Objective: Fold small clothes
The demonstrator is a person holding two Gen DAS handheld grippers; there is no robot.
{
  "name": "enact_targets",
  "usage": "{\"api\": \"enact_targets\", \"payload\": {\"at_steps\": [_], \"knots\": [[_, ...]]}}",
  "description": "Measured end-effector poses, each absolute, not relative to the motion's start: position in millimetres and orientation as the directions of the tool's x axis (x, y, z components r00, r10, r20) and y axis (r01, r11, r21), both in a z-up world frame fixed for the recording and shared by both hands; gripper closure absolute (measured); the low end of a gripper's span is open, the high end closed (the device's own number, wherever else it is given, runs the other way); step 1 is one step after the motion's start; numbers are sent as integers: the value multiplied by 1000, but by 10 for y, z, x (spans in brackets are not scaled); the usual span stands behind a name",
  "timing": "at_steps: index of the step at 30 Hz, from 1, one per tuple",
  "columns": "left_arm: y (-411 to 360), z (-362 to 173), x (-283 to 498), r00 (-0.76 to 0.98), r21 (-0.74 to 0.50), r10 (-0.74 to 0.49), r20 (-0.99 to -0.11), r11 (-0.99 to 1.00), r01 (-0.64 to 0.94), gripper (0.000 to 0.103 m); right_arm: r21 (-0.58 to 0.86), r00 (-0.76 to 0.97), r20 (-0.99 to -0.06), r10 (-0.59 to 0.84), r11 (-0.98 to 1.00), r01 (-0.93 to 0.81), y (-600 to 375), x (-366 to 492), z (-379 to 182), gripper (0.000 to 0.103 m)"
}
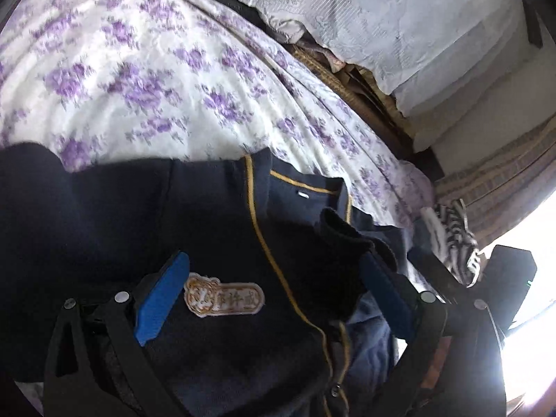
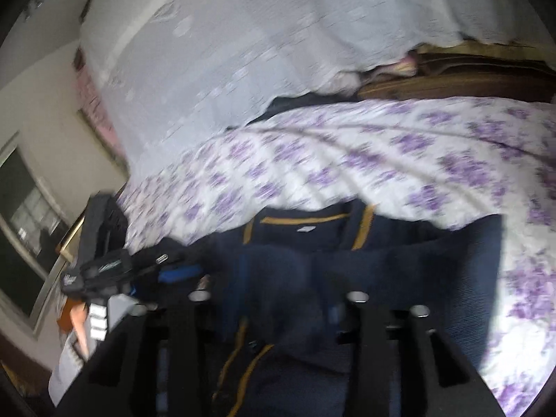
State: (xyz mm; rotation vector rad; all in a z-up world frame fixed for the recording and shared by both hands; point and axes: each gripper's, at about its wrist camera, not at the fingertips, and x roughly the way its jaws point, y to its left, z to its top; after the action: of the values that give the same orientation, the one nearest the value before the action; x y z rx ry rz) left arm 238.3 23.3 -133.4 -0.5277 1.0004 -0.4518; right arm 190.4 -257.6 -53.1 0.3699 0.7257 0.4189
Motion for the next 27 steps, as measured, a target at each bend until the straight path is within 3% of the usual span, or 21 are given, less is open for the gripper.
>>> {"api": "enact_targets", "payload": {"at_steps": [2, 8, 17, 21, 23, 24, 26, 27], "knots": [[202, -1381, 2385, 438, -638, -617, -654, 761, 120, 6, 460, 688, -569, 449, 868, -186, -2719, 1938, -569, 94], [105, -1174, 2273, 443, -665, -679, -586, 715, 216, 6, 427, 714, -601, 359, 900, -93, -3068, 1966, -562, 92], [-5, -1374, 2336, 405, -610, -622, -670, 772, 177, 6, 409, 589, -736, 334, 912, -6, -3136, 2197, -1138, 92], [-25, -1481, 2394, 380, -640, -647, -661, 751, 165, 6, 414, 585, -738, 336, 910, 0, -3112, 2213, -1220, 92], [-143, -1488, 2377, 394, -590, -611, -687, 785, 190, 6, 461, 613, -702, 363, 888, 3, -3171, 2183, -1147, 92], [-195, -1478, 2358, 403, -566, -596, -695, 798, 206, 9, 482, 636, -677, 370, 876, 2, -3215, 2156, -1081, 92], [-271, -1466, 2332, 422, -523, -566, -708, 822, 225, 34, 493, 685, -636, 354, 870, 7, -3308, 2077, -919, 92], [-287, -1478, 2333, 420, -511, -558, -716, 828, 229, 55, 498, 707, -617, 345, 867, 11, -3356, 2037, -846, 92]]}}
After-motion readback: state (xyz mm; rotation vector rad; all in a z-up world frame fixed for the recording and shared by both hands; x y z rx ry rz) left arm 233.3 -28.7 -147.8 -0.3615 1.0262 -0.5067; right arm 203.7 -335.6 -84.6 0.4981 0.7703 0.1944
